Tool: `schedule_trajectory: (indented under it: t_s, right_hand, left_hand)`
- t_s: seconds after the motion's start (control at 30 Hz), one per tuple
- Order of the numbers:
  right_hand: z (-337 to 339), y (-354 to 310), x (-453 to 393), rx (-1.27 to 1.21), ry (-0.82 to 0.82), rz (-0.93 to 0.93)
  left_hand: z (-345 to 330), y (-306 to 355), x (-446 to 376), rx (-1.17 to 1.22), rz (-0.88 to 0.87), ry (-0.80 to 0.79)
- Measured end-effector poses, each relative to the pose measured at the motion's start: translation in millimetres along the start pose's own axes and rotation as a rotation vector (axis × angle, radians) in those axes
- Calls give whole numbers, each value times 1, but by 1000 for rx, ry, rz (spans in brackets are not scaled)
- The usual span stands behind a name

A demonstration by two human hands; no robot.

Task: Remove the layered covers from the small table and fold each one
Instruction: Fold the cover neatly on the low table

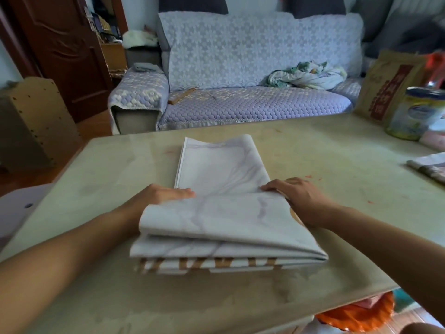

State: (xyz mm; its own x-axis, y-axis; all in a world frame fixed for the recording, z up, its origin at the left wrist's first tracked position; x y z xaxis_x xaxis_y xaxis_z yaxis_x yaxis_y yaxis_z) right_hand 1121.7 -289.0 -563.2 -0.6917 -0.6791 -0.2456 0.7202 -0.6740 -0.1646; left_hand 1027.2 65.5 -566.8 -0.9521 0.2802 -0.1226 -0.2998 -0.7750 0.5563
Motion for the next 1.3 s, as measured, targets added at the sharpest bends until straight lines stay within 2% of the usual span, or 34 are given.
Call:
schedule_trajectory:
  t_s: [0.1,0.17,0.2,0.27,0.37,0.5,0.63,0.73,0.83,0.93,1.03,1.1,1.2,1.3]
  right_hand:
    - [3,-2,1,16,-3,52]
    - [3,-2,2,24,-1,82]
    - [2,0,3,27,-8,82]
    - [2,5,3,45,-10,75]
    - [0,8,-3,23,-53,34]
    - [8,10,-13,-102,-96,-171]
    - [20,12,-42,-403,-84,-235]
    - [16,19,-74,-668,-72,-556]
    - [-2,20,-90,-655,-80,-788]
    - [-11,19,-95,-504,-4,-862]
    - [-13,8,-92,-560,106,-914]
    - [-7,5,-93,-504,48,-888]
    - [11,-4,-105,-430,-158,-862]
    - [17,-11,-129,-327,-165,-799]
  left_hand:
    - [-5,4,-2,-13,-31,3]
    - [-7,11,0,-162,-108,11]
    - [-8,10,-1,-139,-140,16]
    - [-9,5,6,-125,-56,7]
    - [-7,-7,5,-158,-85,63]
    - [5,-8,-16,211,220,148]
    - [11,-1,-30,343,414,302]
    - [12,10,-47,336,592,436]
    - [11,6,-69,283,794,519]
    - [8,0,-76,161,905,498]
    - [7,6,-77,84,939,496]
    - [6,10,-78,48,963,472]
    - [8,10,-83,6,970,431]
    - [7,7,-85,-13,965,394]
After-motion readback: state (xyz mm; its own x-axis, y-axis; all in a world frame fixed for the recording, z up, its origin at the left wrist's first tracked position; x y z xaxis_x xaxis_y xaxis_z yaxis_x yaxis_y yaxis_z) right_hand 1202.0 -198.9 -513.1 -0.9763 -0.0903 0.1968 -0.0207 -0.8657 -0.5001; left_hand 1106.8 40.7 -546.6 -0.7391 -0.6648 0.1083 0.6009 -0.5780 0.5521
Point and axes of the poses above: each hand's wrist, its own x-axis away from the middle knuckle, its own z-axis out of the back of the hand, y = z × x, the point moved 3 cm from there along -x, towards the middle knuckle, and after that the axes turned 1 degree about -z, right-handed, at the moved point
